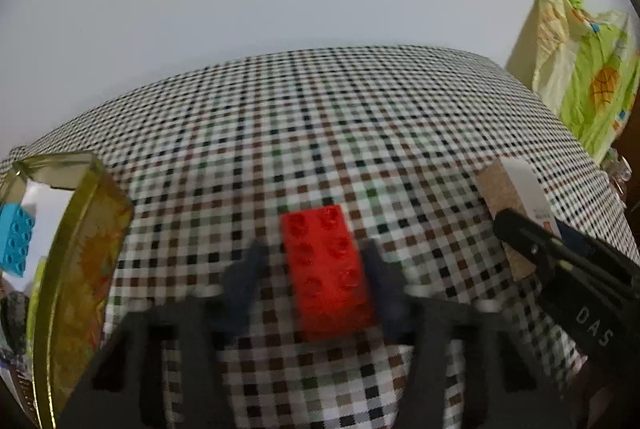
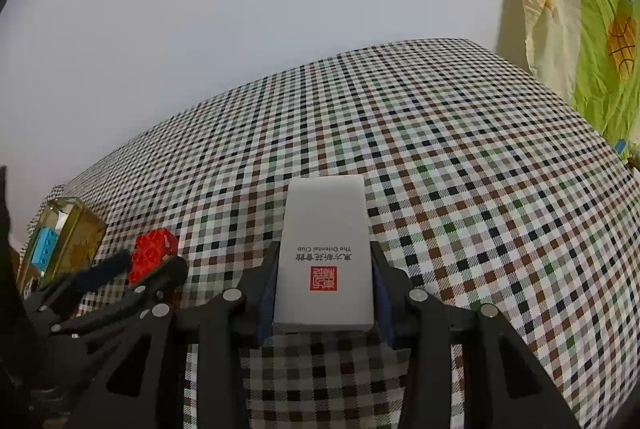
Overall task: Organize rigid objects
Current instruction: 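Grasp the red lego brick with left while right grasps the white box, then lift the red brick and white box and carry them over the tray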
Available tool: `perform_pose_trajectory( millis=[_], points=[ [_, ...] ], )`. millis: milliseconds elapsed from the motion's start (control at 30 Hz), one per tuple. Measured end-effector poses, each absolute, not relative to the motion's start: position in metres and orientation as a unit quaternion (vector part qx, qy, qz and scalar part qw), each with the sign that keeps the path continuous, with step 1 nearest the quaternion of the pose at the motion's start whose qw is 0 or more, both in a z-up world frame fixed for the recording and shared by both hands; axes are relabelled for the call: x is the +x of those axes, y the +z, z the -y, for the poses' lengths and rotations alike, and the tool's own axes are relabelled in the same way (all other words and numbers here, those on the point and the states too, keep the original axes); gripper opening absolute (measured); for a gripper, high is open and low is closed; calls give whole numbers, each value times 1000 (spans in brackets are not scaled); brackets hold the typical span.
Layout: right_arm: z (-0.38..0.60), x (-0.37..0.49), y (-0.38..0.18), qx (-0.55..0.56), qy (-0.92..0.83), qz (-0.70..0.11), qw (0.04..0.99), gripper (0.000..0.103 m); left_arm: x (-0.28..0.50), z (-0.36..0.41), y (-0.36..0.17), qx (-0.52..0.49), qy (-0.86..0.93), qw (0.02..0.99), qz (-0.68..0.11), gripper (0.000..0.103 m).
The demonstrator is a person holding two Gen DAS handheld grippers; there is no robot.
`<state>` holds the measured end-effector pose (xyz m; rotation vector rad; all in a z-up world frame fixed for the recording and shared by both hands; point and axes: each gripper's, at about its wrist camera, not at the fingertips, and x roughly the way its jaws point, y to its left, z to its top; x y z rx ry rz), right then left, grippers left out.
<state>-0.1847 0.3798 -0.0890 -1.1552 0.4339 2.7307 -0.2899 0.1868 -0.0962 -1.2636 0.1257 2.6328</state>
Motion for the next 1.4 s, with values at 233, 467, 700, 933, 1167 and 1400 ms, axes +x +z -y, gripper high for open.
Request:
perform_pose_trajectory(
  millis=[233,467,700,933,1167,1400],
  points=[
    [-382,-176,-81,-350,923,-148,60,44,-281,-177,-94,-417,901,115,-32,31],
    [-369,-160,-64,-292,949,-99,69,44,-256,-168,-79,-360,926,101,-41,31],
    [-346,-141,-54,-245,965,-58,76,44,-241,-155,-66,-310,944,97,-53,31],
    [-327,-130,-53,-223,972,-47,62,44,-219,-141,-60,-278,954,93,-53,31],
    [-315,-121,-52,-209,975,-47,53,44,-195,-122,-55,-247,963,91,-48,31],
    [-301,-108,-50,-187,980,-42,42,44,-179,-106,-53,-233,968,89,-37,31]
  ],
)
